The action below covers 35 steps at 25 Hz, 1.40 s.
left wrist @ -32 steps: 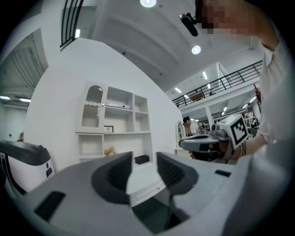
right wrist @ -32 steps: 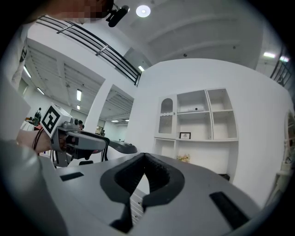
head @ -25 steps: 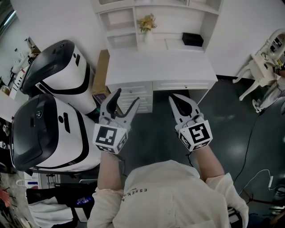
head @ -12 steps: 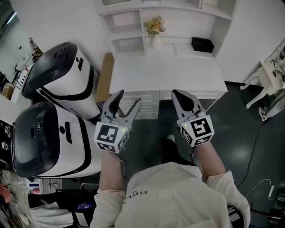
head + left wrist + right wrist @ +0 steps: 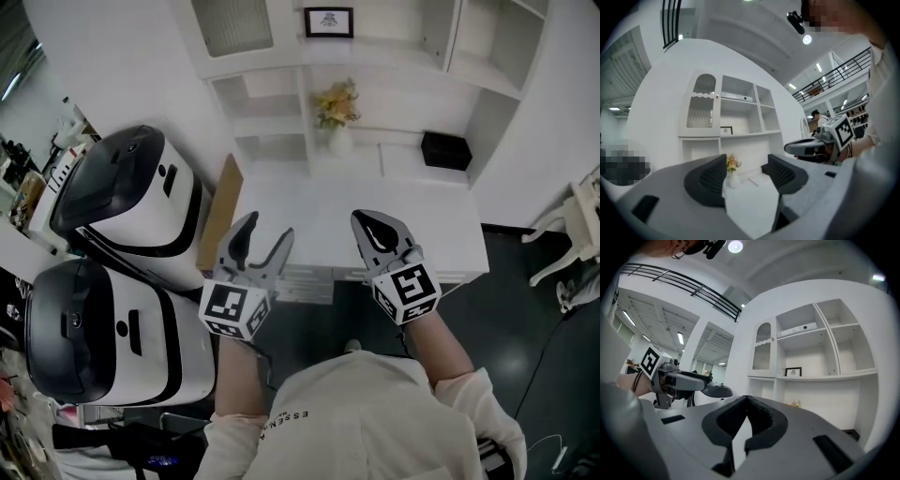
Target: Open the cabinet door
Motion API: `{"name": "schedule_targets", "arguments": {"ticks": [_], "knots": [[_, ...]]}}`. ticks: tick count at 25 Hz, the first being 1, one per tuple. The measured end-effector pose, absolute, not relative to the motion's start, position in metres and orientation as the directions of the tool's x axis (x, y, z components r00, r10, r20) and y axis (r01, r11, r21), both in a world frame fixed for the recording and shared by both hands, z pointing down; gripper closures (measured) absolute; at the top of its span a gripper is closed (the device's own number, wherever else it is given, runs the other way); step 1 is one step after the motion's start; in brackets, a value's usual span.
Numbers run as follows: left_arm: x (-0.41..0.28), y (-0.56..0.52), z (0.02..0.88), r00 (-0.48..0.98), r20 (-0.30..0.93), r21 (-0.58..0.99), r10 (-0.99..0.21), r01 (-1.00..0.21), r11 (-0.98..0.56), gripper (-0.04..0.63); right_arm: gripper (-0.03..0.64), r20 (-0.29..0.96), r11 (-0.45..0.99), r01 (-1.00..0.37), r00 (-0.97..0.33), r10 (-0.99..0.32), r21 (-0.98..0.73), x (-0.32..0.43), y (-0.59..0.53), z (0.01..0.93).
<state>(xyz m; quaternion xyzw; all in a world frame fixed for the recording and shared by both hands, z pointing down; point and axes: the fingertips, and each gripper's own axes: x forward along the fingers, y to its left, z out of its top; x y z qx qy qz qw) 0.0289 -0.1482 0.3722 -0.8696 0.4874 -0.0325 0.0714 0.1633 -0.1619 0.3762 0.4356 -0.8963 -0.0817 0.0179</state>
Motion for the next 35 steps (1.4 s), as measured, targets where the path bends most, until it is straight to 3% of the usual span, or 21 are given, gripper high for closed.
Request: {"name": "schedule_targets", "arguments": {"ticks": [10,20,35], "knots": [[0.052,-0.265,0.356,0.536,-0.02,-0.174,-0.844,-0.833,-0.525,0.33,0.603,-0.041,0.642,-0.745,-0.658,-0.752,0.183,0.173,-0.278,0.36],[0.039,-0.363,0.312,0.61,-0.065,-0.235,-0.789,-0.778,-0.582,0.331,0.603,-0.058,0.586,-0.789,-0.604,-0.795,0.185,0.155,-0.352,0.328],[0.047,-0.461,0.131,0.694,-0.233,-0.46,-0.682,-0.696,-0.551,0.333,0.603,-0.177,0.52,-0.803,-0.579,-0.796,0.29,0.124,-0.399,0.237]]}}
